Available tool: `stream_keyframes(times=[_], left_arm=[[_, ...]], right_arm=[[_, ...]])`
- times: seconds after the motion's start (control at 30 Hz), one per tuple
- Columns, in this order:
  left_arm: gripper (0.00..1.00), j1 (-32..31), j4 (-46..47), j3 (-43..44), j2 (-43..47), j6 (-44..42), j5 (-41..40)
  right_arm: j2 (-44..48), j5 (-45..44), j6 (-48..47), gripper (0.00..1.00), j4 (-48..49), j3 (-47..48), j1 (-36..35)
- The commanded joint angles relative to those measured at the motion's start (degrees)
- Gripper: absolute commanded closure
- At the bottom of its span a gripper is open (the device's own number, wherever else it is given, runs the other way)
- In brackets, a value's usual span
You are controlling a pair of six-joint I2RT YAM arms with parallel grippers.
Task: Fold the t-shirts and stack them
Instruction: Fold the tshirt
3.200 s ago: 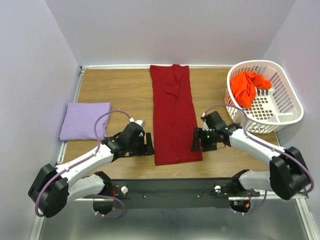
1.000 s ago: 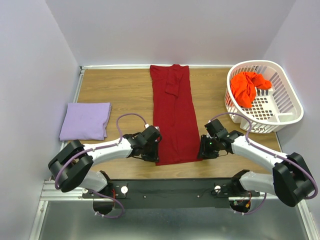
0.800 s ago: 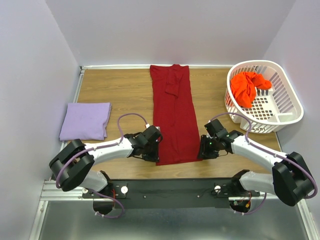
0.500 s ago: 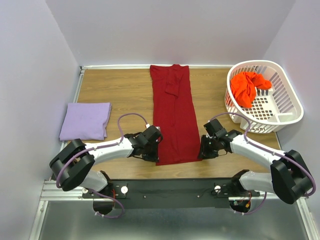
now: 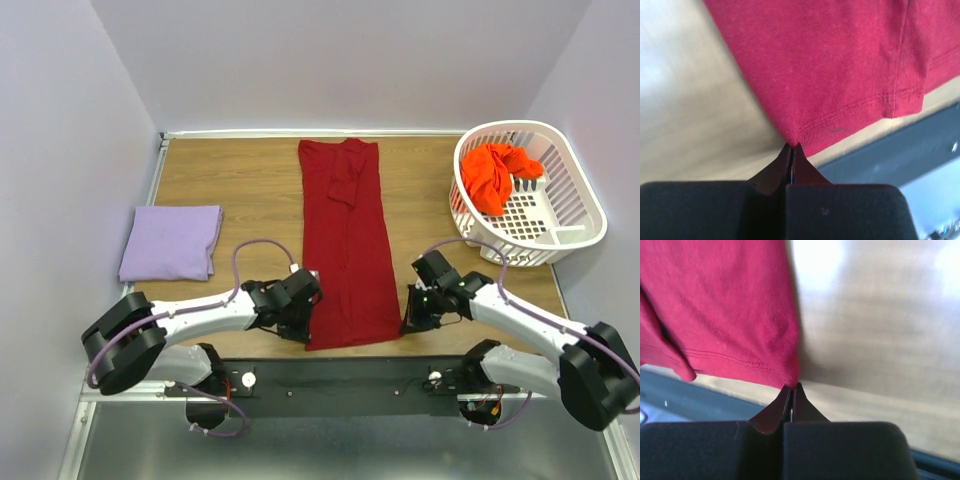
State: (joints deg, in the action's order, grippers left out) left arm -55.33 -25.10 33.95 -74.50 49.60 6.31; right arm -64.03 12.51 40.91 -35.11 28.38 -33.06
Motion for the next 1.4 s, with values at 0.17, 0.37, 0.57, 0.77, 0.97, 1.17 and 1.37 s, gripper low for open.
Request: stream_keyframes(times=[0.17,0.37,0.57,0.77,0.97,1.17,1.37], left_arm=[[1.0,-7.78,-6.19,-2.23,8.23,7.96,4.42],[1.0,3.08,-6.19,6.36,5.25,-1.59,-0.58],[1.0,13.39,-2.41,11.83,-0.81,-10.82,-3.14],[1.0,21.48,-1.27,22.02,-10.83,-17.96,-8.94],[1.0,26.85,-0.56,28.01,-18.57,-21.04,-11.93],[1.0,28.35,2.25,31.78,-22.62,-21.74,-12.98],[1.0,28.79,3.48,34.51,-24.46,-23.23,-14.83]], right_arm=[[9.63,2.17,3.31,1.0,-12.52,-0.7,-1.31],[-1.06,-9.39,-0.64,1.0,-11.04,13.5,-1.22],[-11.8,-14.79,-5.83,1.0,-6.38,26.34,-0.43],[-24.9,-19.45,-13.21,1.0,-2.51,36.73,1.41],[-30.97,-18.4,-17.43,0.99,1.71,41.75,5.29],[-35.46,-17.61,-19.55,0.99,2.51,45.71,7.74],[-37.74,-16.82,-20.34,1.0,3.38,47.73,8.97]])
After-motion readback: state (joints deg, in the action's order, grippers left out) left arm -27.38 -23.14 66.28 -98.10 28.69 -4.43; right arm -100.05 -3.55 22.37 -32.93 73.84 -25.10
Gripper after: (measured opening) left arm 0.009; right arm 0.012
